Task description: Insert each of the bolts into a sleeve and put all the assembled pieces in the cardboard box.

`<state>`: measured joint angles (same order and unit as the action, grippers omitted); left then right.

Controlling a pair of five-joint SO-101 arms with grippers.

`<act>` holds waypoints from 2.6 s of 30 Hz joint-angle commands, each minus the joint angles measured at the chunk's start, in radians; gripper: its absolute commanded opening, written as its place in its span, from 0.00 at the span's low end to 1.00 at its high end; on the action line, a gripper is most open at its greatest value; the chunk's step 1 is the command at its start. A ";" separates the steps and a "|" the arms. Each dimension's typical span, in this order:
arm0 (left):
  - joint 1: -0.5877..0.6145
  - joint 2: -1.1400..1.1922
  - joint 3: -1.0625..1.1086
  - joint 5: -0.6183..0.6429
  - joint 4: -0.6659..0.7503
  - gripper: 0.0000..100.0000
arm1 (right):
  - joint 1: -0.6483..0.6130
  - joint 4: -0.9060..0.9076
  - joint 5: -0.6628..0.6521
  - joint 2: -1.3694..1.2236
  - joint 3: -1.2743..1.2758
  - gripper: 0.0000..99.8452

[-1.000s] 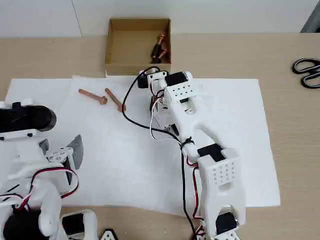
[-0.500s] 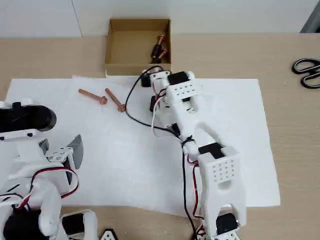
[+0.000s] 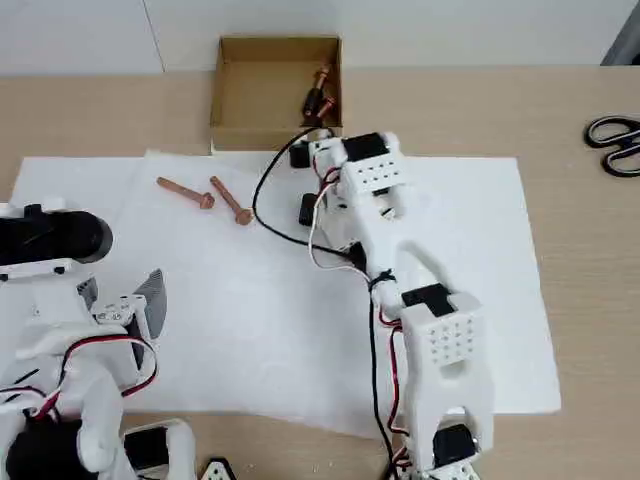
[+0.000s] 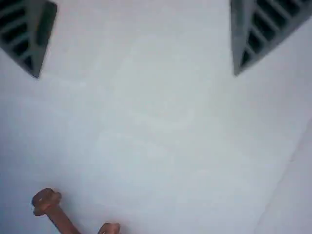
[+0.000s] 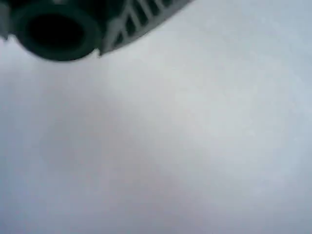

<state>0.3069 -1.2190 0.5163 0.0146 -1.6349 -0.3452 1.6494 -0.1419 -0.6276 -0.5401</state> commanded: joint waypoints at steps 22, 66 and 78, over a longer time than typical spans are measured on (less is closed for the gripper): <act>-0.109 1.528 -1.032 0.034 -0.032 0.24 | 0.087 0.030 -0.017 0.202 0.014 0.00; -0.120 2.315 -1.945 0.304 -0.120 0.01 | 0.087 0.022 -0.014 0.200 0.094 0.00; -0.150 1.734 -1.455 0.057 -0.121 0.01 | 0.088 0.022 -0.014 0.205 0.094 0.00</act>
<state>0.1734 0.7419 -1.0595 0.1450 -1.7346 -0.2685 1.6709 -0.1511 -0.4971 -0.4434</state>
